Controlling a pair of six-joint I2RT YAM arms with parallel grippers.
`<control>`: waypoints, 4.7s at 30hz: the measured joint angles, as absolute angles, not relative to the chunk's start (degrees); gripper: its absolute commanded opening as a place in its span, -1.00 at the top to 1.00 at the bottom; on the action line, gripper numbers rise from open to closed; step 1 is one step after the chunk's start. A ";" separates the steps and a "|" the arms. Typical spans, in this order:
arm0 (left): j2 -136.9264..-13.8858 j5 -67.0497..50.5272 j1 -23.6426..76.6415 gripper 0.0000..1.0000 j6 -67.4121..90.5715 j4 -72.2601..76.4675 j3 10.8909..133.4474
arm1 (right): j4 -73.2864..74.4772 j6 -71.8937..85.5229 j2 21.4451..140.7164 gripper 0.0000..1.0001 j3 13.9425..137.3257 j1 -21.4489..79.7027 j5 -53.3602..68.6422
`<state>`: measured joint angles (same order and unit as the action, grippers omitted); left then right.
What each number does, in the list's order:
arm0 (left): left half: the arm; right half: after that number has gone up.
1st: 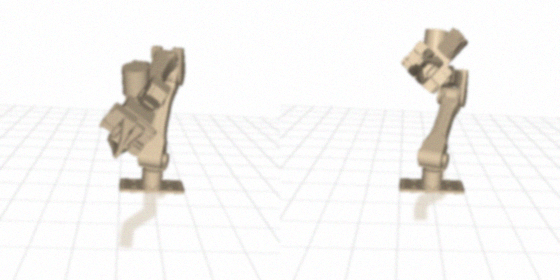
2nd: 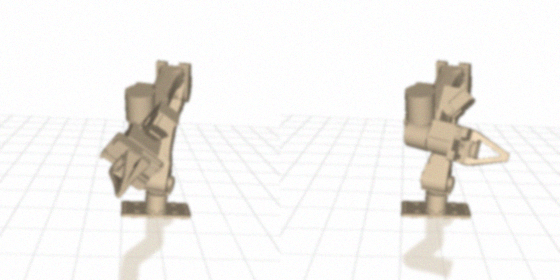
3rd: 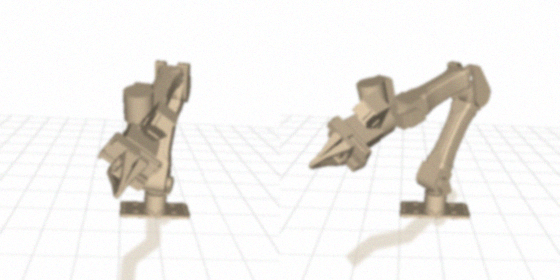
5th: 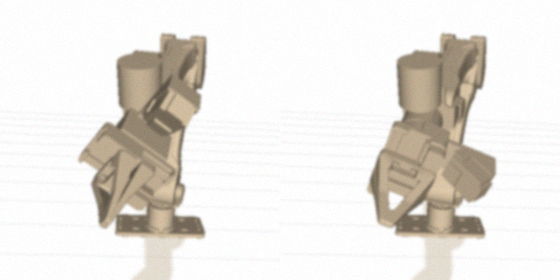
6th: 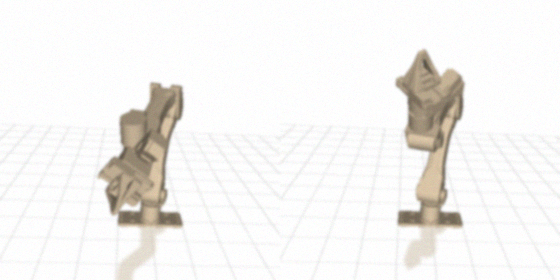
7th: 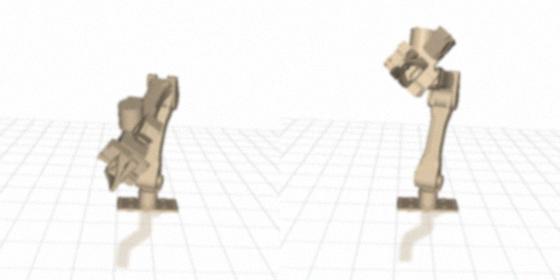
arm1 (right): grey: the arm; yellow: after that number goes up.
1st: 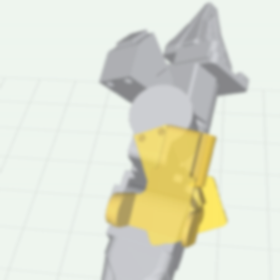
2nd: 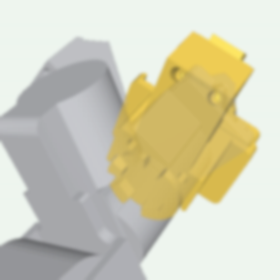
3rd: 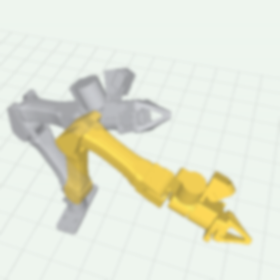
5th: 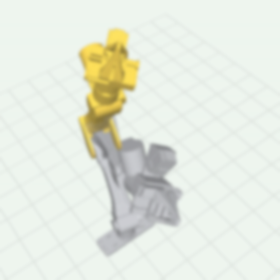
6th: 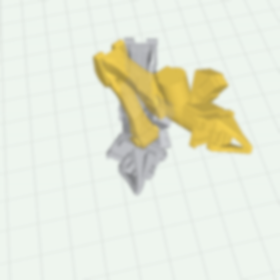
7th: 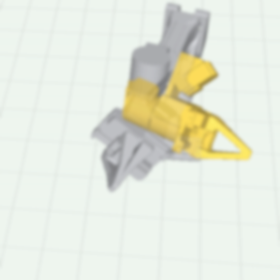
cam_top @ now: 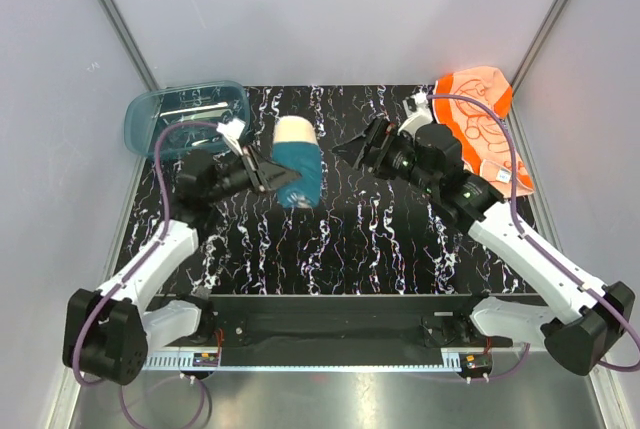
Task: Roll the towels
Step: Place the rolled towel into the container, then move the towel to the center of the board
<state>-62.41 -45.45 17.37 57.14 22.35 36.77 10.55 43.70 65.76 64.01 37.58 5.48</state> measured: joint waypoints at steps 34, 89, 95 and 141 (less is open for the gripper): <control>-140.16 -53.43 -13.96 1.00 27.20 -19.07 117.56 | 13.85 42.57 67.05 -1.00 54.61 35.94 8.62; -96.99 -38.04 -17.56 -0.98 28.84 -26.87 94.56 | 33.32 33.17 88.12 -1.00 77.93 12.29 2.02; -71.18 -36.10 -6.07 -0.98 25.69 -25.61 72.73 | 40.01 30.39 99.85 -0.97 86.30 -2.50 -1.13; -49.10 -29.71 6.07 -0.98 17.98 -31.07 40.66 | 50.83 26.35 117.38 0.33 93.82 -12.64 -13.89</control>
<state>-49.10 -29.71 6.07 17.98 -31.07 40.66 50.83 26.35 117.38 93.82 -12.64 -13.89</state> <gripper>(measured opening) 0.984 0.359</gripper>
